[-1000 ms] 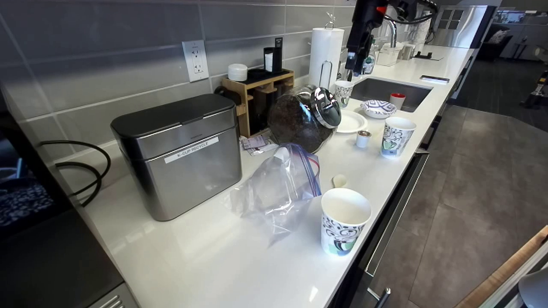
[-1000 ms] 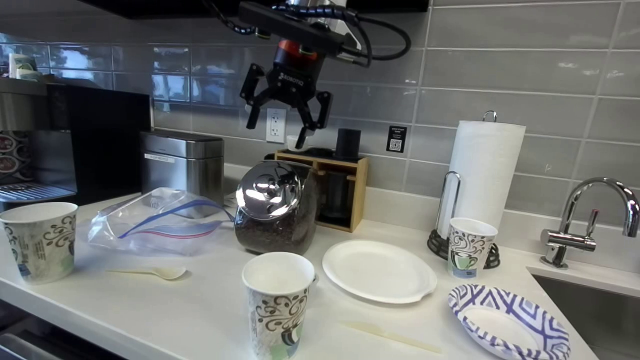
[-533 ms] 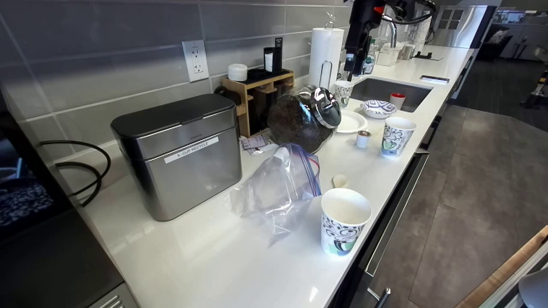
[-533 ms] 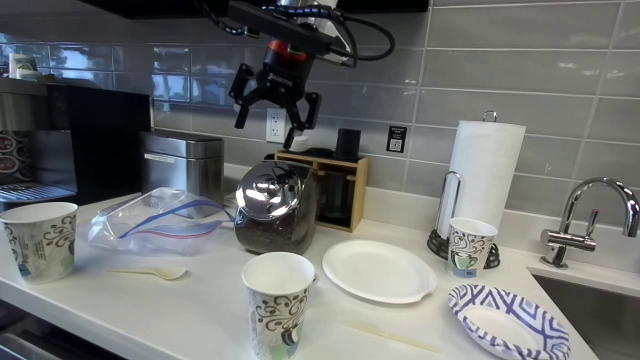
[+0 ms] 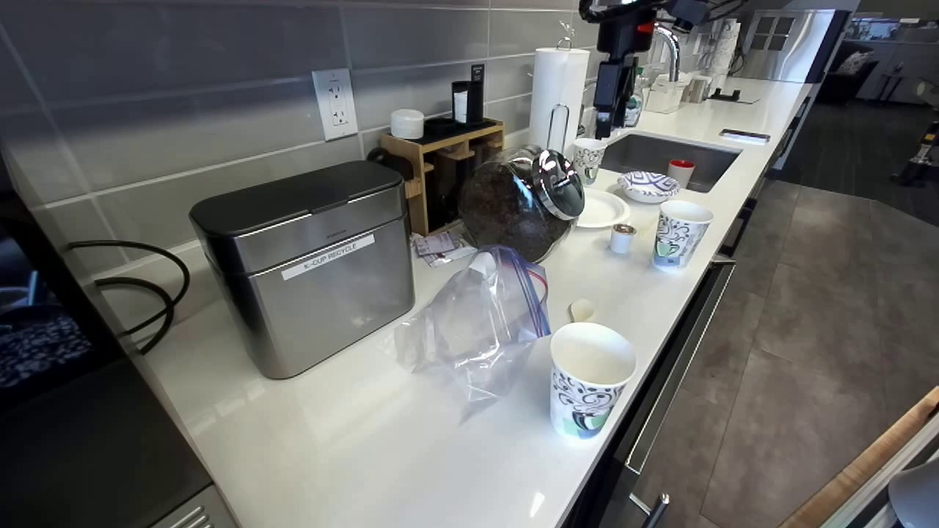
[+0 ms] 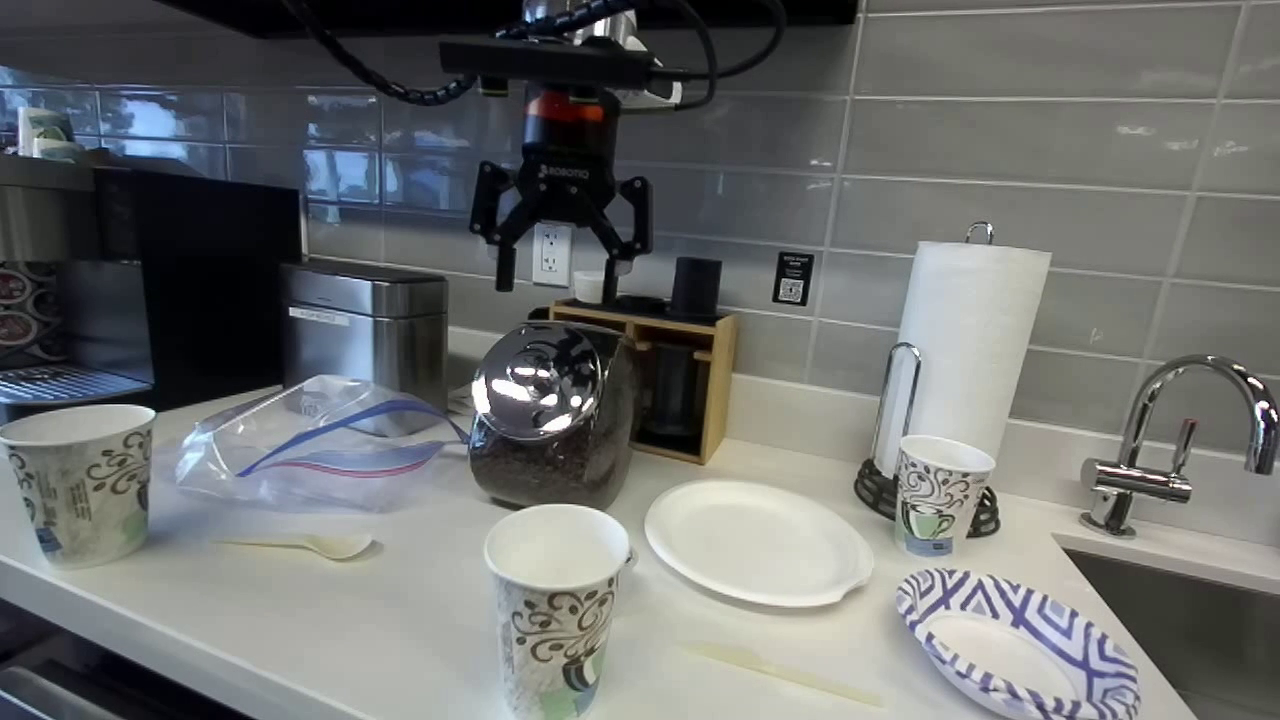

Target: Remove the lid from the glass container.

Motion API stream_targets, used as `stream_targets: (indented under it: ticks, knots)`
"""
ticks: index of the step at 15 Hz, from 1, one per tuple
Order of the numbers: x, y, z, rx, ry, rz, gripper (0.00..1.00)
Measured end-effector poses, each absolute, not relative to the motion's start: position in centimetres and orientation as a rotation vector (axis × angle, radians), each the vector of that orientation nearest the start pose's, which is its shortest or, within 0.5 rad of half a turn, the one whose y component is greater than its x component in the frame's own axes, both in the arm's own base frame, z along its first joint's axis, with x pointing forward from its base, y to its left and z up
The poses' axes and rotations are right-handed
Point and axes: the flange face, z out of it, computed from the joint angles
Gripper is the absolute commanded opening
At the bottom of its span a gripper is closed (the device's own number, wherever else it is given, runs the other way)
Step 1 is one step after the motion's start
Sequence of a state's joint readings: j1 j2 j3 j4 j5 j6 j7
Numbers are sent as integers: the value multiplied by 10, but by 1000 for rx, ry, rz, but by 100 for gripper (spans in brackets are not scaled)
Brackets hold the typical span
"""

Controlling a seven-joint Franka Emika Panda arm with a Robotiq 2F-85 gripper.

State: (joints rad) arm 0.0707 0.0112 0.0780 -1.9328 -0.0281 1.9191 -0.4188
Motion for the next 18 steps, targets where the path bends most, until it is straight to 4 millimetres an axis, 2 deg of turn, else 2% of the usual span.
stream_targets:
  ticks: [8, 15, 18]
  knots:
    - [545, 105, 439, -3038, -861, -136, 100]
    - [540, 110, 412, -3016, -796, -247, 100]
    - [537, 110, 405, -2989, -754, -244, 85]
